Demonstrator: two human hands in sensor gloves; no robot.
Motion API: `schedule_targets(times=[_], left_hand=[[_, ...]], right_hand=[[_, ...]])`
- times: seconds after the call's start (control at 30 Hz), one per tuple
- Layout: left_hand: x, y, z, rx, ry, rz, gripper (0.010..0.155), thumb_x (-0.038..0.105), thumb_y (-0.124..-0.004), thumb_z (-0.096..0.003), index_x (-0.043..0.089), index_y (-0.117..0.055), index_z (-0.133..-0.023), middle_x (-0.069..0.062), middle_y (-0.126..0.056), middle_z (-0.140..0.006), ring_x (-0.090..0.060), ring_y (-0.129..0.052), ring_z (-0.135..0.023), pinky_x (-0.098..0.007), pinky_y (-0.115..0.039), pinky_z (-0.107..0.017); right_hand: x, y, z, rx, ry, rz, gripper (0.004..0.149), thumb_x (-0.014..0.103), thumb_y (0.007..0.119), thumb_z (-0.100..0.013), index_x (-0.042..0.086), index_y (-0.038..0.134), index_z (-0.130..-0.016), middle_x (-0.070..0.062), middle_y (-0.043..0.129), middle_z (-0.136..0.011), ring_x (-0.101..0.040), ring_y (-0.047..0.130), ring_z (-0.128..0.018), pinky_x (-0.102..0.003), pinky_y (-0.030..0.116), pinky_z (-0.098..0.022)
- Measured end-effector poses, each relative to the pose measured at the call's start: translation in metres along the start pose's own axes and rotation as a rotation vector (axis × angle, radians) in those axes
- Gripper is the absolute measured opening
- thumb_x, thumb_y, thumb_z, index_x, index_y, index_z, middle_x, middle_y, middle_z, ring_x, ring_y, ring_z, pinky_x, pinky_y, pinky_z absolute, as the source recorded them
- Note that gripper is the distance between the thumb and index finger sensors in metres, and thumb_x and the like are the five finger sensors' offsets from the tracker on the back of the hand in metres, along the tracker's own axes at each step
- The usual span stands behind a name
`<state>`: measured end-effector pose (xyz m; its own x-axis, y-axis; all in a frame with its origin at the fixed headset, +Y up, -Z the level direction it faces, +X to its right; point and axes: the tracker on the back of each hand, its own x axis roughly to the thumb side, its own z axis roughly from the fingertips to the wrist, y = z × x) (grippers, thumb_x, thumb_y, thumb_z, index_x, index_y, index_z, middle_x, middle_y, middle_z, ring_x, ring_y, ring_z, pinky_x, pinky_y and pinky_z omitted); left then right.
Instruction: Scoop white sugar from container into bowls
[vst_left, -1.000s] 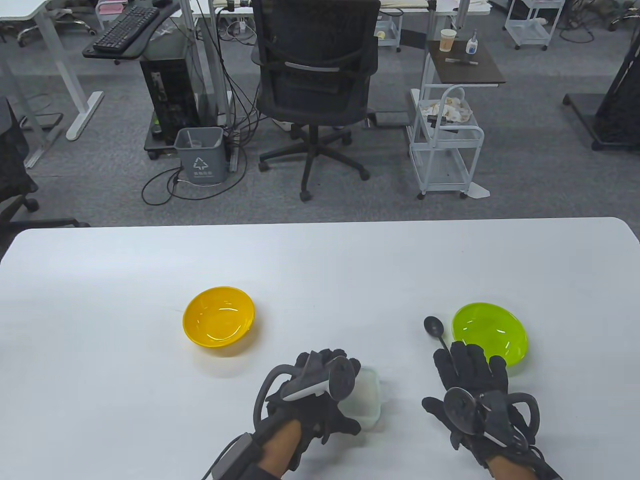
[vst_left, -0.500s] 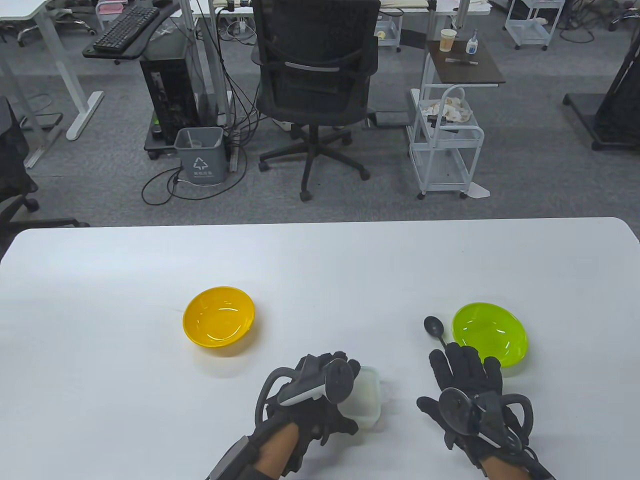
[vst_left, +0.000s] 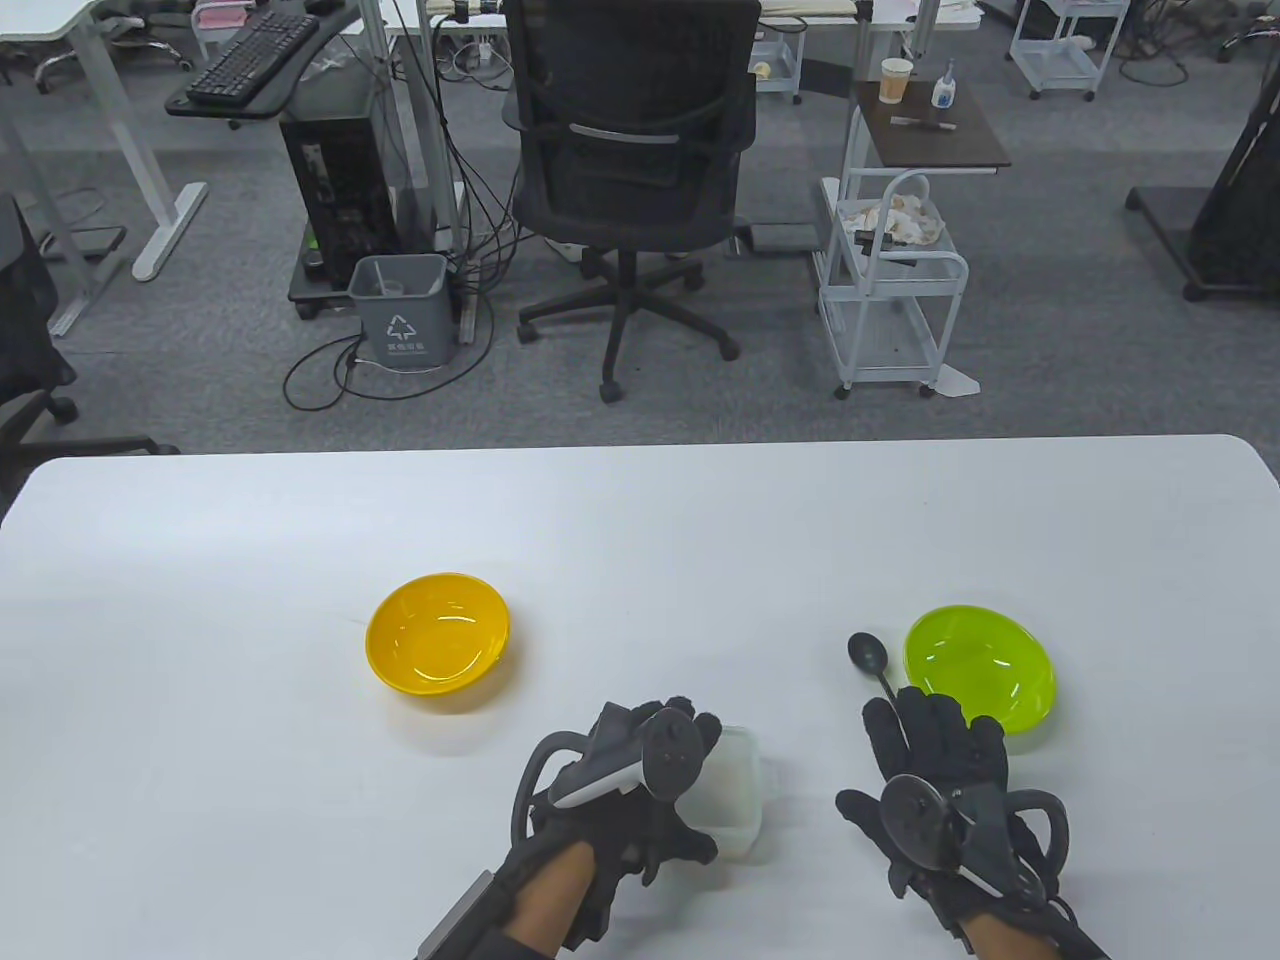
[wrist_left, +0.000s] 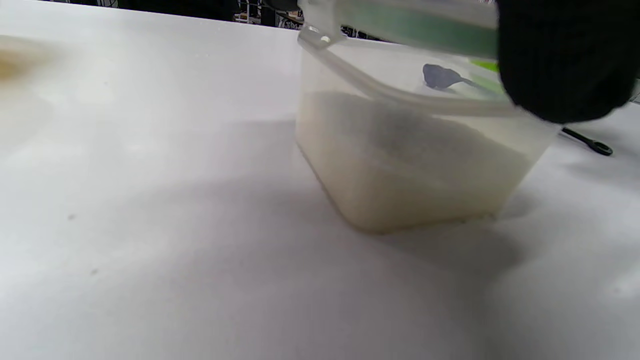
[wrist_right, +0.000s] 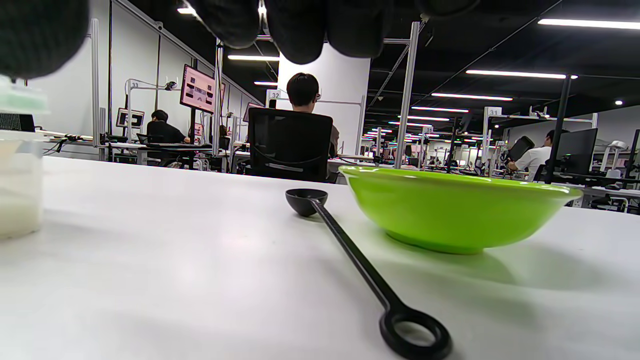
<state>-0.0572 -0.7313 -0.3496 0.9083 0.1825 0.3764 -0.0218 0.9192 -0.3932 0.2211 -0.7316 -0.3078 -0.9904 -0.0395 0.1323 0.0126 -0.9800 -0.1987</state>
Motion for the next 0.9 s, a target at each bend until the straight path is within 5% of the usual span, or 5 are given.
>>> schedule_targets(times=[0.47,0.9], left_hand=[[-0.077,0.022,0.043,0.129,0.1,0.008,0.106,0.07,-0.085,-0.0293,0.041,-0.03,-0.114,0.004,-0.022,-0.125,-0.03,-0.036,-0.121,-0.058,-0.027,-0.087],[-0.128,-0.036,0.044,-0.014,0.213,-0.022,0.105,0.071,-0.083,-0.0287,0.04,-0.031,-0.114,0.004,-0.023,-0.125,-0.03,-0.037,-0.12,-0.057,-0.028,-0.086]], right_hand=[[-0.001,-0.002,0.003,-0.013,0.019,0.004,0.083,0.07,0.069,-0.041,0.033,0.039,-0.11,-0.011,0.041,-0.119,-0.039,0.048,-0.112,-0.064,0.038,-0.079],[0.002,0.0,0.004,-0.012,0.012,0.024,0.082,0.069,0.07,-0.042,0.032,0.04,-0.11,-0.012,0.042,-0.119,-0.039,0.049,-0.111,-0.064,0.039,-0.078]])
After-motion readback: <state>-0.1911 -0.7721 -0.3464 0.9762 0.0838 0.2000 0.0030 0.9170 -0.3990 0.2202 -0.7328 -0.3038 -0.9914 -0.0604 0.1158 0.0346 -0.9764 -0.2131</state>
